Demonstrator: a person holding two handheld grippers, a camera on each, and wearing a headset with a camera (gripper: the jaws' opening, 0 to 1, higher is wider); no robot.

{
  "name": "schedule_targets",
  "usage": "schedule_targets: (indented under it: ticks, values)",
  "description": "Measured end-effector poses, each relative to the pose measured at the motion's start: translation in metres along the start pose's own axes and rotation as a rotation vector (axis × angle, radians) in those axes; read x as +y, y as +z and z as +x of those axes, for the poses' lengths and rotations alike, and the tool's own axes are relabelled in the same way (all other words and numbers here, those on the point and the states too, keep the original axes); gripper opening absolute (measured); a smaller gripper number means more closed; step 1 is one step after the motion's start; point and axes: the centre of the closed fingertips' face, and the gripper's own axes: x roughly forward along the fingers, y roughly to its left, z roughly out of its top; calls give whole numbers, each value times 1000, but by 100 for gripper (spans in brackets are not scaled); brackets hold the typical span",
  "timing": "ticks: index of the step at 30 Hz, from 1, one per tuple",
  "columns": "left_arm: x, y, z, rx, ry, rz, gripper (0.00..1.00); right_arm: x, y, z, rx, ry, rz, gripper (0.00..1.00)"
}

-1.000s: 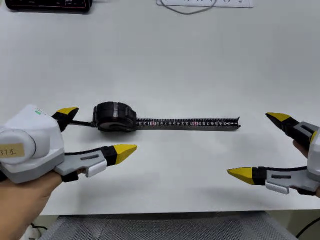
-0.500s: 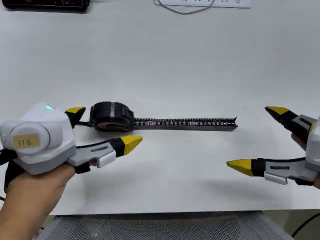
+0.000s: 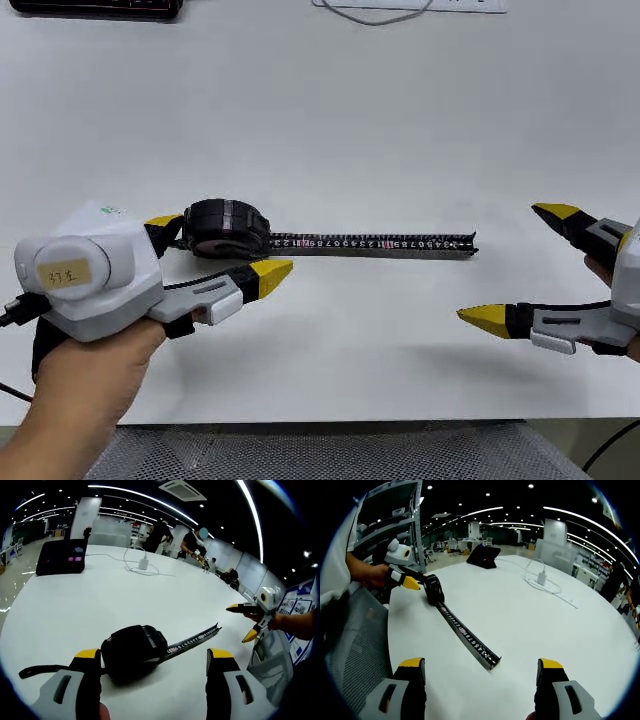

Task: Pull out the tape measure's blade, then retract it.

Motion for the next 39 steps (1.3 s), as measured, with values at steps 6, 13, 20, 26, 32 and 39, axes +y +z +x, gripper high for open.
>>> schedule_targets:
  ticks: [6,13,20,26,32,39]
  values:
    - [0,-1,1,-11,17,-23,84,0,-2,1,9,7,-4,87]
    - [2,-3,4,-27,49,-36,82,-1,-6,0,29,31,-21,81]
    - [5,-2,7,-45,85,-52,79,-6,-9,-1,58,48,-37,70]
    - [8,-3,12,-39,125,-45,78,-10,-12,-2,82,64,-62,62]
    - [9,-4,15,-28,162,-28,77,-12,-13,-1,102,79,-92,59]
    - [11,-4,16,-29,195,-29,76,-16,-14,0,119,88,-111,57]
